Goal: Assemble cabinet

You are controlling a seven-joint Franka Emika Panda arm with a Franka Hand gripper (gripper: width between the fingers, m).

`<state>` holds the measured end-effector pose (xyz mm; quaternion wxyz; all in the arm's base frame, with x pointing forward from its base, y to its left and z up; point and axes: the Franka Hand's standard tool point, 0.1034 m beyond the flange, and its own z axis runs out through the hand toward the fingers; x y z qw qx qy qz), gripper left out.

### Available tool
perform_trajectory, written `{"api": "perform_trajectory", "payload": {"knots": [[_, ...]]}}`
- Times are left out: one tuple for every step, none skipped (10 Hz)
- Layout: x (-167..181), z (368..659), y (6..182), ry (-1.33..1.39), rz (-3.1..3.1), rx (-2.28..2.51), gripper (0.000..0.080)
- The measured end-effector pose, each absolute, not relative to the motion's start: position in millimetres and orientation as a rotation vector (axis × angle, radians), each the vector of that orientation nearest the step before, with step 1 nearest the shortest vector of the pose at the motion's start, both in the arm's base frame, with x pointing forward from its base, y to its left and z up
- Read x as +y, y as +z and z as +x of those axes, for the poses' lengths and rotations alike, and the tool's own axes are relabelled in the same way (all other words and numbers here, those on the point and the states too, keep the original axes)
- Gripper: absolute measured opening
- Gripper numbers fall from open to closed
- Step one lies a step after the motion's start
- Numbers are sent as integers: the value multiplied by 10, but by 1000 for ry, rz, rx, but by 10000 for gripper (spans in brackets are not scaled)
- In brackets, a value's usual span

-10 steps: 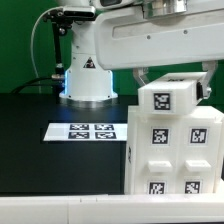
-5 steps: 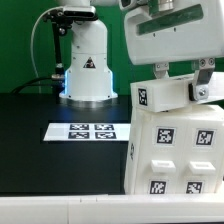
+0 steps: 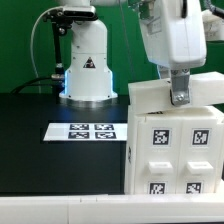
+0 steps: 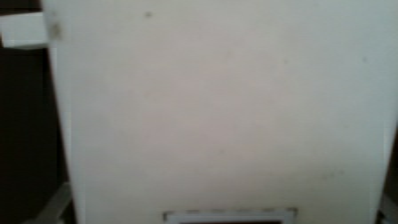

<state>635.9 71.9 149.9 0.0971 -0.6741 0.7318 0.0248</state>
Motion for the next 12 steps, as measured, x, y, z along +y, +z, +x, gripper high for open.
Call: {"api": "perform_trajectory", "payload": {"knots": [[721, 6357, 1492, 74, -1997, 2167, 546], [720, 6352, 1497, 76, -2022, 2147, 732], [723, 6312, 1546, 117, -2131, 2056, 732], [724, 6301, 1677, 148, -2198, 1979, 787], [760, 6276, 1833, 191, -2313, 1833, 797], [811, 6301, 1911, 173, -2384, 1728, 797], [851, 6324, 1936, 110, -2420, 1649, 797], [831, 6314, 1914, 101, -2491, 1538, 796], [826, 6310, 1902, 82, -2571, 1425, 796], [850, 6305, 1902, 37, -2732, 1202, 796], [889, 6324, 1930, -8, -2874, 927, 796], [923, 6325, 1908, -22, -2962, 662, 796]]}}
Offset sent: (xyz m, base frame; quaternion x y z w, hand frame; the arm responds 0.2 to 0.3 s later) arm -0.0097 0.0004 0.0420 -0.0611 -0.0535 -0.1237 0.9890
